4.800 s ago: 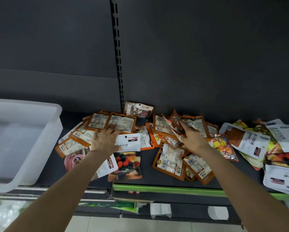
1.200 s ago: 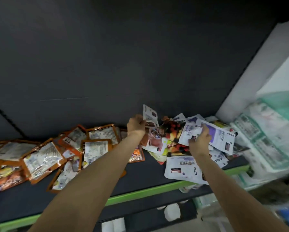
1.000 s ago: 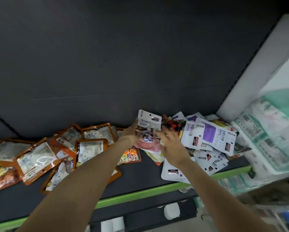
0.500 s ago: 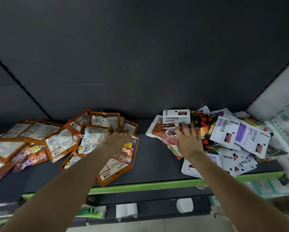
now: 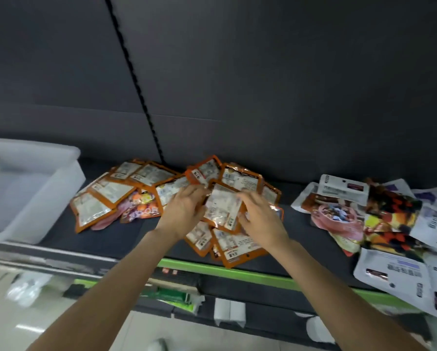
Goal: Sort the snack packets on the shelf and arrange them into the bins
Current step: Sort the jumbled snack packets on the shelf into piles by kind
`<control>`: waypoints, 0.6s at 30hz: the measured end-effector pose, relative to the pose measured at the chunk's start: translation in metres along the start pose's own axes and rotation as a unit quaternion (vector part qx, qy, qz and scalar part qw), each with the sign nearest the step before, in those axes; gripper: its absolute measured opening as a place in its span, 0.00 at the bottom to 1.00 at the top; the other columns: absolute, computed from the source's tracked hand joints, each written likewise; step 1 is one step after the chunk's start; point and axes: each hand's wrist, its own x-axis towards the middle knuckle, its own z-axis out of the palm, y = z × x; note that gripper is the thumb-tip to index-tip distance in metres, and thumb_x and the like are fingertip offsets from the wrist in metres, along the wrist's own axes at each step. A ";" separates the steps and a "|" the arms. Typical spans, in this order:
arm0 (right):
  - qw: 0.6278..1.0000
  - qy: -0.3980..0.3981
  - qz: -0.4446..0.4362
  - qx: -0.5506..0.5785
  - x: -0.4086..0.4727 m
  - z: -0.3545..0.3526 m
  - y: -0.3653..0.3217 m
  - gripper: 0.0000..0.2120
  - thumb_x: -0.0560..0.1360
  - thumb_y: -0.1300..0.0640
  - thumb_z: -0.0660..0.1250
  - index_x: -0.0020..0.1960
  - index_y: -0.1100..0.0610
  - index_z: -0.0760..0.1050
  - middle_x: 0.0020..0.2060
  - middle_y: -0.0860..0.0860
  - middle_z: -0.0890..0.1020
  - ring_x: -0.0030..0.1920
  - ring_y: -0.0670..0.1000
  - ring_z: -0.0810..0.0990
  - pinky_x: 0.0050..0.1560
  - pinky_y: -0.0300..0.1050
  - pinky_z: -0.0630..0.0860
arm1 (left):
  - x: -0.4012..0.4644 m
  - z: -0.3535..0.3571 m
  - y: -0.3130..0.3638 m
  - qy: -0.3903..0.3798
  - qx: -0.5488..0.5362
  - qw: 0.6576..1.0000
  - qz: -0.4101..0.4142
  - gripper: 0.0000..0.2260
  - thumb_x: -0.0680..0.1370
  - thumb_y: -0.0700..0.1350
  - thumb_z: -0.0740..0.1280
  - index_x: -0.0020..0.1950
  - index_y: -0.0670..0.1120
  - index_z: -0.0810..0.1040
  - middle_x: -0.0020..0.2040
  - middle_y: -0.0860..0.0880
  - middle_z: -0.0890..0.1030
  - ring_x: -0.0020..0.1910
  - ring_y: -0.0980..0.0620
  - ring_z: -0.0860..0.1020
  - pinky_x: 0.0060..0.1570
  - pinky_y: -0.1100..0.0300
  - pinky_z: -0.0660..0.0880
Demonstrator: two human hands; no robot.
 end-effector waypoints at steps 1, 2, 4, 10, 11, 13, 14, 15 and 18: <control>1.000 -0.002 -0.018 0.003 0.007 0.009 -0.017 0.22 0.78 0.60 0.61 0.71 0.54 0.64 0.70 0.50 0.66 0.71 0.50 0.63 0.67 0.43 0.64 | -0.008 -0.010 -0.017 0.019 -0.004 1.000 -0.025 0.17 0.76 0.40 0.66 0.65 0.44 0.74 0.65 0.45 0.74 0.65 0.42 0.70 0.61 0.49 0.70; 0.999 -0.005 -0.035 0.006 0.015 0.019 -0.035 0.22 0.78 0.60 0.60 0.72 0.54 0.63 0.71 0.49 0.64 0.72 0.49 0.61 0.67 0.43 0.64 | -0.017 -0.020 -0.035 0.031 -0.008 0.998 -0.050 0.16 0.76 0.39 0.66 0.64 0.43 0.75 0.63 0.44 0.75 0.63 0.41 0.71 0.59 0.49 0.70; 0.998 -0.011 -0.068 0.005 0.034 0.042 -0.071 0.23 0.79 0.60 0.59 0.73 0.54 0.62 0.71 0.49 0.64 0.72 0.49 0.61 0.68 0.42 0.65 | -0.036 -0.039 -0.073 0.043 -0.003 0.994 -0.102 0.16 0.75 0.37 0.66 0.63 0.42 0.75 0.60 0.42 0.76 0.61 0.39 0.72 0.57 0.49 0.70; 0.996 -0.060 -0.046 -0.057 0.093 0.116 -0.166 0.26 0.79 0.56 0.59 0.75 0.54 0.55 0.75 0.54 0.56 0.76 0.53 0.53 0.74 0.45 0.53 | -0.072 -0.083 -0.188 -0.032 -0.011 0.963 -0.266 0.35 0.75 0.61 0.65 0.74 0.43 0.58 0.73 0.42 0.63 0.71 0.41 0.62 0.67 0.46 0.62; 0.994 -0.075 -0.027 -0.071 0.100 0.127 -0.174 0.29 0.79 0.55 0.60 0.76 0.53 0.52 0.76 0.54 0.53 0.76 0.54 0.49 0.75 0.47 0.50 | -0.070 -0.086 -0.203 -0.065 0.009 0.962 -0.265 0.41 0.72 0.65 0.65 0.76 0.45 0.54 0.76 0.43 0.58 0.74 0.42 0.58 0.70 0.45 0.58; 0.988 -0.107 0.010 -0.106 0.113 0.145 -0.184 0.32 0.79 0.52 0.61 0.77 0.51 0.47 0.77 0.53 0.47 0.77 0.54 0.43 0.76 0.50 0.46 | -0.063 -0.087 -0.230 -0.109 0.035 0.962 -0.248 0.48 0.68 0.72 0.64 0.77 0.49 0.47 0.78 0.47 0.50 0.77 0.44 0.51 0.73 0.44 0.52; 0.985 -0.122 0.026 -0.120 0.118 0.151 -0.186 0.33 0.79 0.51 0.60 0.77 0.51 0.45 0.77 0.52 0.46 0.77 0.54 0.42 0.76 0.51 0.45 | -0.058 -0.086 -0.240 -0.126 0.040 0.963 -0.235 0.49 0.68 0.71 0.65 0.78 0.50 0.44 0.78 0.48 0.48 0.77 0.45 0.49 0.73 0.44 0.50; 0.981 -0.133 0.035 -0.133 0.122 0.154 -0.186 0.33 0.80 0.50 0.59 0.78 0.51 0.44 0.77 0.52 0.45 0.77 0.55 0.42 0.76 0.52 0.45 | -0.054 -0.086 -0.248 -0.145 0.042 0.963 -0.224 0.49 0.69 0.69 0.66 0.78 0.51 0.42 0.78 0.49 0.46 0.77 0.45 0.47 0.73 0.43 0.50; 0.973 -0.150 0.040 -0.169 0.124 0.160 -0.184 0.32 0.80 0.49 0.57 0.78 0.51 0.43 0.77 0.51 0.45 0.77 0.54 0.44 0.76 0.52 0.48 | -0.049 -0.086 -0.262 -0.193 0.057 0.959 -0.198 0.45 0.73 0.59 0.69 0.77 0.52 0.40 0.79 0.49 0.46 0.77 0.42 0.49 0.73 0.42 0.54</control>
